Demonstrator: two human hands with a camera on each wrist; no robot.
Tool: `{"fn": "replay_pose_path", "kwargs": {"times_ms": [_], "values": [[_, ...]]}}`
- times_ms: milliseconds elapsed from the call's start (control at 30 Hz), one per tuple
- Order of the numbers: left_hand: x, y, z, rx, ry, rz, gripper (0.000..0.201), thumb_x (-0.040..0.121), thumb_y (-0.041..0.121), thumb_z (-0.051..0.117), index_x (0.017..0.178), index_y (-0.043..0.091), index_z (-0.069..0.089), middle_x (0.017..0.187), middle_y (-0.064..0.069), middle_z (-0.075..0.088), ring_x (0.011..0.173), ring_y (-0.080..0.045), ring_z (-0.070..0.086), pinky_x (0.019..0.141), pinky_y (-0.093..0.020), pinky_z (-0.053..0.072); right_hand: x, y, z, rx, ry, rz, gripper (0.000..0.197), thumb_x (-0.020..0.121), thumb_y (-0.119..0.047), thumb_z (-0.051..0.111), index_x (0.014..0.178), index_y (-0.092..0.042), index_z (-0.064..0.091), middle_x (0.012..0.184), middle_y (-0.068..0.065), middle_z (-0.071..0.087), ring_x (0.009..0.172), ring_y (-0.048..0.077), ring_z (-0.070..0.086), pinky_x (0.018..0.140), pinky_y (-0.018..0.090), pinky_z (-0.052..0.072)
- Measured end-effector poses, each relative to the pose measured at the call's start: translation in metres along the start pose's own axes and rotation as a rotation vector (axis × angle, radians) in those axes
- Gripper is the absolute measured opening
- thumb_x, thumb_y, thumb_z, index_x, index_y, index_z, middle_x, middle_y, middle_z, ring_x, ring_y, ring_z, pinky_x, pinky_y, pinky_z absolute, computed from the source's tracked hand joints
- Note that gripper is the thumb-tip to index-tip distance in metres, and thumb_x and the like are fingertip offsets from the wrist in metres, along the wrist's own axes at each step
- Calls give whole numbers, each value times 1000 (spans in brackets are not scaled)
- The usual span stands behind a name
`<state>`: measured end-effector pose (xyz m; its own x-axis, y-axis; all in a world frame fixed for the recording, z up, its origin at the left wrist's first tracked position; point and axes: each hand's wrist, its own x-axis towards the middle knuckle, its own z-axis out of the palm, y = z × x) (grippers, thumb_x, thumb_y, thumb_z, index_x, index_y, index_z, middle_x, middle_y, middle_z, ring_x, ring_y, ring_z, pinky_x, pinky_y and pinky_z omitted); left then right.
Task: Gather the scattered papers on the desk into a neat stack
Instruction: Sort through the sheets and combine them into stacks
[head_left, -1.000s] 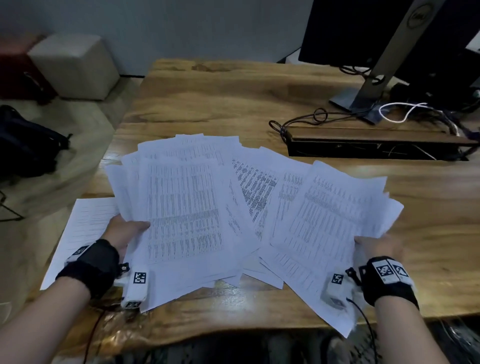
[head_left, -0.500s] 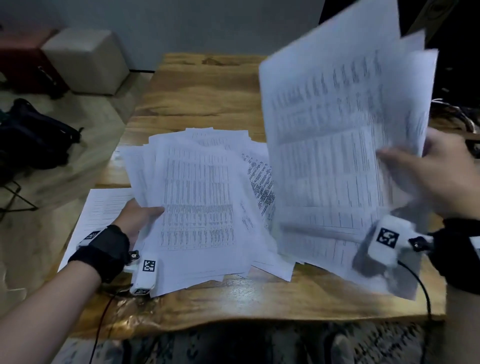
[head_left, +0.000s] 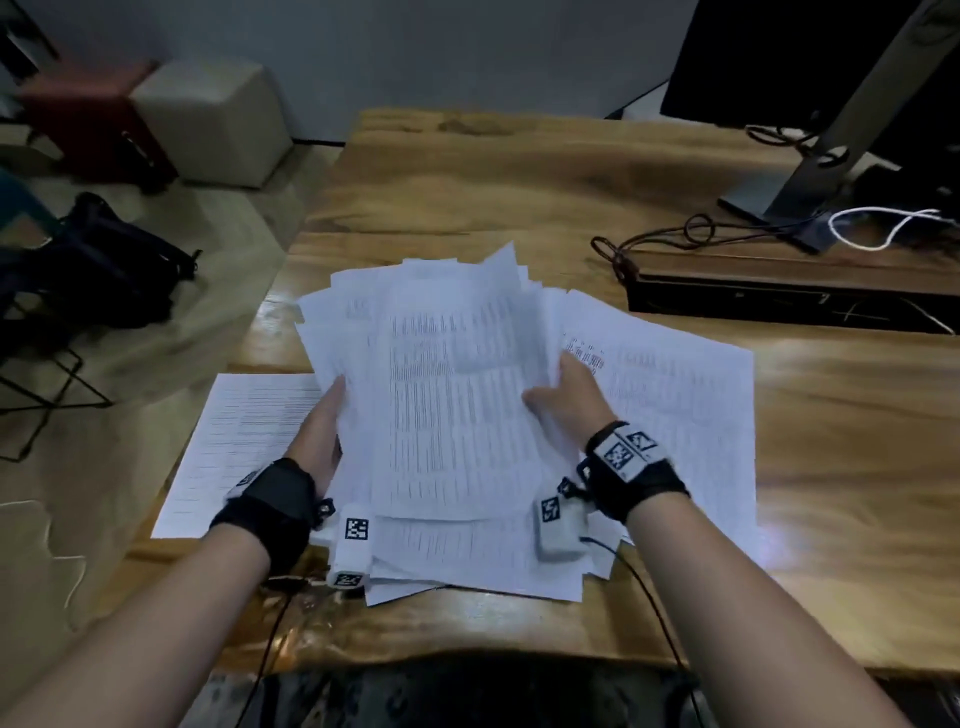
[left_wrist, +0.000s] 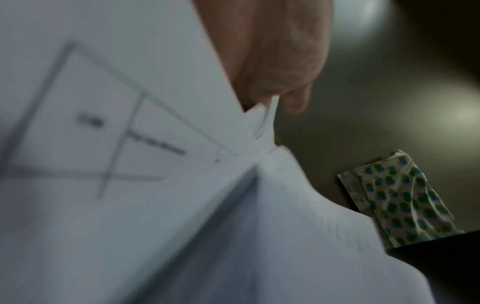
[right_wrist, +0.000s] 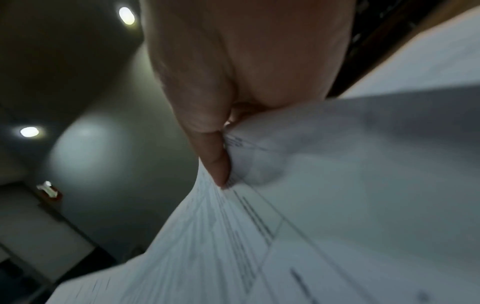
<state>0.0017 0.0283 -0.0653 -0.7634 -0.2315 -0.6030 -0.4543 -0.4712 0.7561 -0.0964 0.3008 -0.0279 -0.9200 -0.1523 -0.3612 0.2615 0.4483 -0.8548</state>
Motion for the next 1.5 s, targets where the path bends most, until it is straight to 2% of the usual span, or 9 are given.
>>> {"fn": "replay_pose_path", "kwargs": {"times_ms": [100, 200, 333, 467, 800, 933, 1067, 1400, 1500], "values": [[-3, 1, 5, 112, -9, -17, 64, 80, 54, 77, 136, 26, 63, 139, -5, 65, 129, -28, 59, 110, -57, 41, -1, 13, 19, -130, -84, 12, 34, 85, -26, 69, 112, -9, 56, 109, 7, 66, 92, 24, 65, 67, 30, 53], [-5, -1, 11, 320, 78, -5, 44, 83, 9, 80, 125, 4, 67, 125, -19, 70, 111, -37, 69, 99, -59, 51, -3, 21, 5, -124, 20, 52, 38, 92, -46, 60, 101, -9, 58, 103, 5, 64, 84, 21, 61, 63, 26, 47], [-6, 0, 11, 386, 136, 51, 39, 88, -1, 71, 127, 2, 64, 118, -17, 71, 106, -37, 69, 97, -54, 53, -6, 66, -66, -478, 537, 479, 70, 92, -51, 55, 144, -7, 39, 152, 22, 32, 136, 42, 35, 106, 54, 35], [-7, -3, 4, 389, 131, 67, 41, 90, 0, 69, 130, 5, 63, 121, -15, 71, 111, -38, 68, 101, -57, 50, -18, 106, -108, -489, 595, 750, 116, 75, -65, 67, 153, 0, 12, 156, 26, 22, 142, 43, 23, 105, 62, 29], [-7, -8, 0, 336, 151, 25, 38, 91, 0, 68, 129, 4, 63, 121, -18, 71, 111, -38, 67, 101, -59, 49, -12, 117, -131, -53, 655, 422, 10, 72, -9, 64, 80, -4, 69, 79, 10, 67, 69, 29, 62, 66, 42, 57], [-8, -6, -3, 287, 125, -2, 38, 93, -2, 65, 130, 5, 62, 123, -20, 70, 112, -40, 67, 98, -63, 50, -22, 85, -151, 19, 748, 139, 23, 69, -29, 58, 89, -17, 61, 82, 3, 71, 76, 31, 70, 70, 52, 61], [-13, 4, -12, 250, 93, 3, 33, 92, -1, 65, 124, 8, 66, 123, -21, 70, 112, -43, 66, 96, -67, 49, -36, 26, -158, 6, 706, -49, 7, 81, -22, 66, 79, -21, 59, 81, 3, 63, 76, 20, 58, 66, 24, 48], [-30, 24, -56, 307, 239, 53, 29, 92, -6, 61, 119, 2, 65, 114, -24, 70, 99, -40, 68, 92, -54, 53, 29, 28, -35, -170, 503, 204, 21, 92, -4, 50, 97, 4, 68, 99, 21, 69, 85, 35, 64, 67, 30, 42], [-31, 17, -60, 328, 295, 58, 33, 91, -4, 64, 124, 0, 64, 113, -22, 71, 101, -40, 69, 86, -45, 55, 38, 26, -3, -224, 366, 177, 26, 90, -1, 48, 67, -4, 58, 71, 8, 61, 81, 34, 63, 62, 28, 43]]}}
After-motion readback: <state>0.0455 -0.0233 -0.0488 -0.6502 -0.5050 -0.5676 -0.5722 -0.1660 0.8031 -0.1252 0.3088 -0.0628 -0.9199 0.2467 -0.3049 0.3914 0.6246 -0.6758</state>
